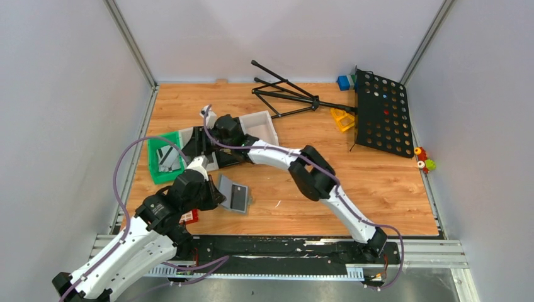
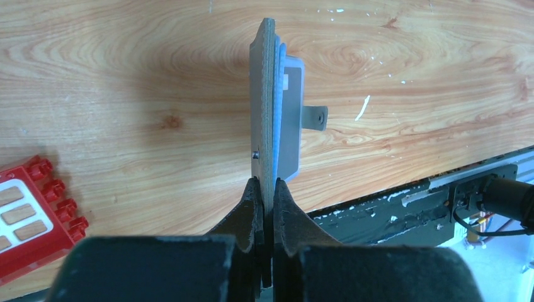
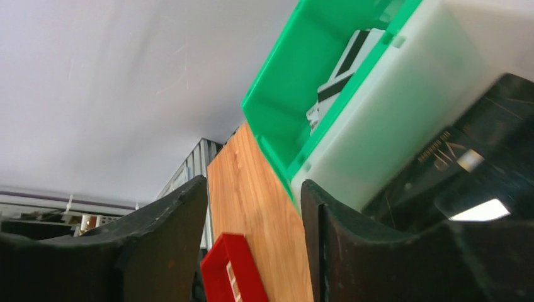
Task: Take the credit cards out of the card holder
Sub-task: Place the credit card in the storage box, then move the storage box to the center of the board.
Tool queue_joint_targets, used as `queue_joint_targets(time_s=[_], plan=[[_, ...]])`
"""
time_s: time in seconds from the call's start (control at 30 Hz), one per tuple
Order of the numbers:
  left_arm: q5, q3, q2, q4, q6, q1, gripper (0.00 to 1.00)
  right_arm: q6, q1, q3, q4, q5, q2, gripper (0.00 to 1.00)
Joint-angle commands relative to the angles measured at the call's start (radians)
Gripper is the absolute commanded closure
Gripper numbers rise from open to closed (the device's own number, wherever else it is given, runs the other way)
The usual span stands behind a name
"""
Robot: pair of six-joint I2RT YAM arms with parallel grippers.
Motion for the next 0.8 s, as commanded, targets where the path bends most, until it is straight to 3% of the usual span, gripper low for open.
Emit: queue_joint_targets(time_s=[0.0, 0.2, 0.33, 0.43, 0.63, 0.77], plan=[[0.027, -0.005, 0.012, 0.105, 0.03, -0.003, 1.0, -0.129, -0.053, -0.162, -0.032, -0.039, -0.272, 0.41], [0.046, 0.001, 0.047, 0.143, 0.058, -0.003, 1.0, -0.323, -0.12, -0.366, -0.362, 0.119, -0.496, 0.32], [0.049, -0.006, 0.058, 0.162, 0.066, -0.004, 1.0, -0.408, -0.178, -0.541, -0.459, 0.279, -0.648, 0.21], [0.048, -0.011, 0.061, 0.17, 0.07, -0.003, 1.0, -0.468, -0.206, -0.609, -0.53, 0.418, -0.722, 0.18], [0.033, -0.013, 0.064, 0.18, 0.072, -0.003, 1.0, -0.513, -0.256, -0.632, -0.635, 0.617, -0.733, 0.15], [0.029, -0.012, 0.067, 0.178, 0.074, -0.004, 1.0, -0.511, -0.287, -0.623, -0.642, 0.645, -0.688, 0.15]])
